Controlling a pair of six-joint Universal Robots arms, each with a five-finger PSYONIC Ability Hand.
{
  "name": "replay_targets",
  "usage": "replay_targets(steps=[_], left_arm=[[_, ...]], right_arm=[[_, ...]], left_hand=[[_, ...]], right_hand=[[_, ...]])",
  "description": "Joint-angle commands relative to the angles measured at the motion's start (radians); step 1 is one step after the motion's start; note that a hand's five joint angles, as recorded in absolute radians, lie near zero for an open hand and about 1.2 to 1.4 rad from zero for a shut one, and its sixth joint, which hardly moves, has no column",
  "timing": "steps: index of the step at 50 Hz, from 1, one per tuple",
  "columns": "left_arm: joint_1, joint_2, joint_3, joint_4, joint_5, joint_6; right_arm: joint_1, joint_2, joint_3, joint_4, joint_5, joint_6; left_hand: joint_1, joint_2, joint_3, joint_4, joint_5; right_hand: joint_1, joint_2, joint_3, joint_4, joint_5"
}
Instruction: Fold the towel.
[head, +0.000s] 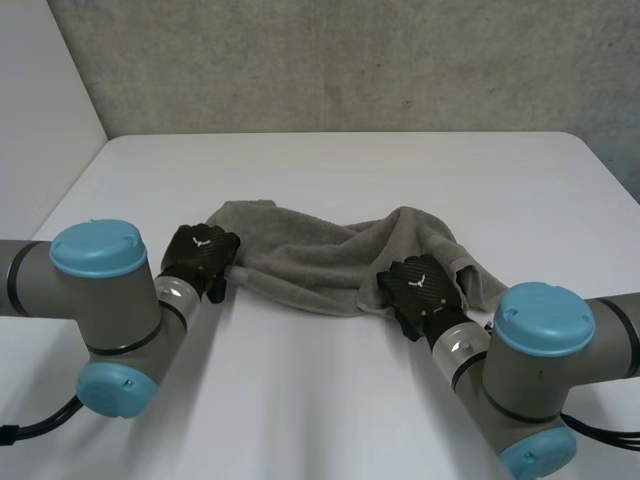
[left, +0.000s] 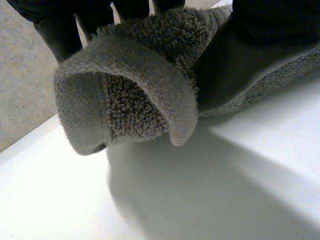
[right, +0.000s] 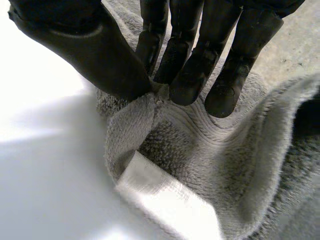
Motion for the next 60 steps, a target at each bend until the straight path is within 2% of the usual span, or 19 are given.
replay_targets(steps=[1, 6, 12, 14, 15, 17, 20, 25, 31, 36, 40, 46, 51, 53, 54, 56, 57, 59, 60], left_arm=[[0.002, 0.012, 0.000, -0.003, -0.002, 0.000], [0.007, 0.056, -0.011, -0.012, 0.000, 0.000], [0.004, 0.208, -0.002, -0.069, 0.008, 0.005], [0.007, 0.313, 0.044, -0.209, 0.011, 0.002], [0.007, 0.314, 0.044, -0.210, 0.011, 0.002], [0.005, 0.395, 0.124, -0.360, 0.011, -0.011], [0.007, 0.462, 0.214, -0.475, 0.011, -0.035], [0.033, 0.496, 0.354, -0.596, 0.012, -0.060], [0.136, 0.461, 0.440, -0.726, 0.044, -0.069], [0.215, 0.310, 0.448, -0.781, 0.171, -0.094], [0.221, 0.213, 0.468, -0.798, 0.189, -0.090], [0.212, 0.038, 0.630, -0.798, 0.189, -0.087], [0.206, -0.039, 0.881, -0.788, 0.179, -0.092], [0.188, -0.045, 1.070, -0.720, 0.158, -0.107], [0.188, -0.045, 1.071, -0.719, 0.158, -0.107], [0.142, -0.021, 1.152, -0.536, 0.130, -0.162], [0.142, -0.021, 1.152, -0.535, 0.130, -0.163], [0.134, 0.060, 1.097, -0.369, 0.092, -0.269], [0.134, 0.061, 1.097, -0.368, 0.092, -0.270]], right_arm=[[-0.048, -0.031, -0.015, 0.044, -0.003, 0.003], [-0.122, -0.100, -0.045, 0.142, -0.011, 0.014], [-0.217, -0.304, -0.142, 0.342, -0.072, 0.020], [-0.252, -0.415, -0.249, 0.459, -0.115, 0.047], [-0.252, -0.416, -0.249, 0.460, -0.115, 0.047], [-0.290, -0.503, -0.399, 0.586, -0.129, 0.076], [-0.339, -0.558, -0.556, 0.717, -0.139, 0.074], [-0.425, -0.572, -0.694, 0.876, -0.178, 0.034], [-0.436, -0.503, -0.676, 0.947, -0.209, -0.129], [-0.387, -0.379, -0.633, 0.981, -0.179, -0.285], [-0.359, -0.310, -0.636, 0.981, -0.172, -0.325], [-0.277, -0.153, -0.727, 0.908, -0.155, -0.367], [-0.229, -0.071, -0.868, 0.714, -0.100, -0.385], [-0.218, -0.077, -0.918, 0.426, -0.046, -0.364], [-0.218, -0.077, -0.918, 0.424, -0.046, -0.364], [-0.218, -0.133, -0.854, 0.049, 0.027, -0.319], [-0.218, -0.133, -0.854, 0.047, 0.028, -0.319], [-0.224, -0.271, -0.730, -0.251, 0.070, -0.276], [-0.224, -0.271, -0.730, -0.252, 0.071, -0.276]], left_hand=[[-0.013, -0.090, -0.146, -0.095, -0.239], [-0.013, -0.090, -0.146, -0.095, -0.239], [-0.013, -0.090, -0.146, -0.095, -0.239], [-0.013, -0.090, -0.146, -0.095, -0.239], [-0.013, -0.090, -0.146, -0.095, -0.239], [-0.013, -0.090, -0.146, -0.095, -0.239], [-0.013, -0.090, -0.146, -0.095, -0.239], [-0.013, -0.090, -0.146, -0.095, -0.239], [-0.013, -0.090, -0.146, -0.095, -0.239], [-0.013, -0.090, -0.146, -0.095, -0.239], [-0.013, -0.090, -0.146, -0.095, -0.239], [-0.013, -0.090, -0.146, -0.095, -0.239], [-0.013, -0.090, -0.146, -0.095, -0.239], [-0.013, -0.090, -0.146, -0.095, -0.239], [-0.013, -0.090, -0.146, -0.095, -0.239], [-0.013, -0.090, -0.146, -0.095, -0.239], [-0.013, -0.090, -0.146, -0.095, -0.239], [-0.013, -0.090, -0.146, -0.095, -0.239], [-0.013, -0.090, -0.146, -0.095, -0.239]], right_hand=[[0.075, 0.095, 0.072, 0.065, 0.060], [0.075, 0.095, 0.072, 0.065, 0.060], [0.075, 0.095, 0.072, 0.065, 0.060], [0.075, 0.095, 0.072, 0.065, 0.060], [0.075, 0.095, 0.072, 0.065, 0.060], [0.075, 0.095, 0.072, 0.065, 0.060], [0.075, 0.095, 0.072, 0.065, 0.060], [0.075, 0.095, 0.072, 0.065, 0.060], [0.075, 0.095, 0.072, 0.065, 0.060], [0.075, 0.095, 0.072, 0.065, 0.060], [0.075, 0.095, 0.072, 0.065, 0.060], [0.075, 0.095, 0.072, 0.065, 0.060], [0.075, 0.095, 0.072, 0.065, 0.060], [0.075, 0.095, 0.072, 0.065, 0.060], [0.075, 0.095, 0.072, 0.065, 0.060], [0.075, 0.095, 0.072, 0.065, 0.060], [0.075, 0.095, 0.072, 0.065, 0.060], [0.075, 0.095, 0.072, 0.065, 0.060], [0.075, 0.095, 0.072, 0.065, 0.060]])
